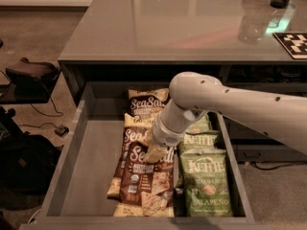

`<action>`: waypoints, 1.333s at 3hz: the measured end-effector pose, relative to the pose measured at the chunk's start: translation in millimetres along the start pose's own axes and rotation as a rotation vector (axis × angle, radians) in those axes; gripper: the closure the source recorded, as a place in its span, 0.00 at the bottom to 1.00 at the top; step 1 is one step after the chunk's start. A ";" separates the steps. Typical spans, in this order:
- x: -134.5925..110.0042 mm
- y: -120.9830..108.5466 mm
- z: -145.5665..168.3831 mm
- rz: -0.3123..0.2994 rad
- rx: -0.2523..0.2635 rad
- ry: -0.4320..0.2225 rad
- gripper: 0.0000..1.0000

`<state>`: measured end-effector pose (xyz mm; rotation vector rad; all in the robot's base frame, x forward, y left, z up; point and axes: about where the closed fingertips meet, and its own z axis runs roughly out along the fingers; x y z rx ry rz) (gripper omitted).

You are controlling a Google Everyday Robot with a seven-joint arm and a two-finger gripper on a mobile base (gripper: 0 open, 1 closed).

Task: Pick brown chip bag from top drawer and place on counter

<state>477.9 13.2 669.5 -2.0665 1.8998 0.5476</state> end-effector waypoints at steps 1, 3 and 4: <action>12.9 3.1 -32.5 0.051 0.015 -0.043 0.89; 26.1 19.1 -143.0 0.048 0.008 -0.200 1.00; 19.9 27.7 -215.2 -0.006 0.027 -0.257 1.00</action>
Offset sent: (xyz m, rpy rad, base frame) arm -0.0097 -0.1086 0.1219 0.2082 0.0155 -0.1022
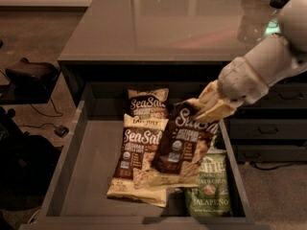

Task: Pick brown chip bag from top drawer and place on counter

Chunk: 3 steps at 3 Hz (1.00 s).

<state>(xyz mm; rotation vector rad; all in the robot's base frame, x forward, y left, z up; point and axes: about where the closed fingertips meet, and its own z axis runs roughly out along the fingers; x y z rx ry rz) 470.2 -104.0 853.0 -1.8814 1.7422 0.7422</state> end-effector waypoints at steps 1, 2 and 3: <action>-32.9 2.0 -70.0 -0.077 0.096 -0.021 1.00; -63.1 9.8 -126.8 -0.168 0.213 -0.062 1.00; -92.9 6.9 -179.5 -0.249 0.326 -0.138 1.00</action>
Offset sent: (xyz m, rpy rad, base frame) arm -0.0138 -0.0646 0.2150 0.1495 -0.4372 -0.0331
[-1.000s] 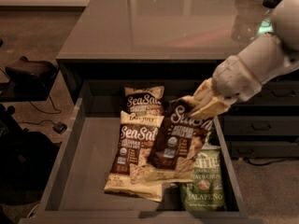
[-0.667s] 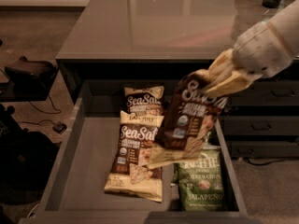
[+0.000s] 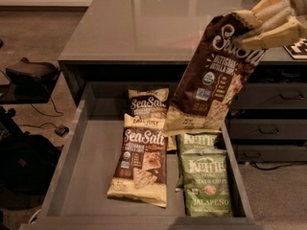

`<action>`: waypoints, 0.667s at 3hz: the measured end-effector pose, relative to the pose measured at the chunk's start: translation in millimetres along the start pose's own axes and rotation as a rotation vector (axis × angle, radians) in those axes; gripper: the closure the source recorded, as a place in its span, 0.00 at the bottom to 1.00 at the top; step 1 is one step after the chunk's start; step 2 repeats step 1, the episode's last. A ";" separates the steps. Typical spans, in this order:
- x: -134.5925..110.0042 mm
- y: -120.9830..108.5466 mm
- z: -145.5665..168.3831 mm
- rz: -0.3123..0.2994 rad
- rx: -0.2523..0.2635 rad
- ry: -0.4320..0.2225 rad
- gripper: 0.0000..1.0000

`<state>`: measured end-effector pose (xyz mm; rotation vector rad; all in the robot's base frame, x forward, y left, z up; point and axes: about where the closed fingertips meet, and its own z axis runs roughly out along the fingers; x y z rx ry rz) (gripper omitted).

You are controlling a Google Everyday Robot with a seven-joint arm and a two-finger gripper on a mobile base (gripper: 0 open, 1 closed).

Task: Pick brown chip bag from top drawer and place on counter

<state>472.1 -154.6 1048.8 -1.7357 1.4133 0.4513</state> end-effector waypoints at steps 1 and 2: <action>0.0 0.0 0.0 0.000 0.000 0.000 1.00; 0.0 0.0 0.0 0.000 0.000 0.000 1.00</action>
Offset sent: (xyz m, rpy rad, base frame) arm 0.0000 0.0000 0.0000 0.0000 0.0000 0.0000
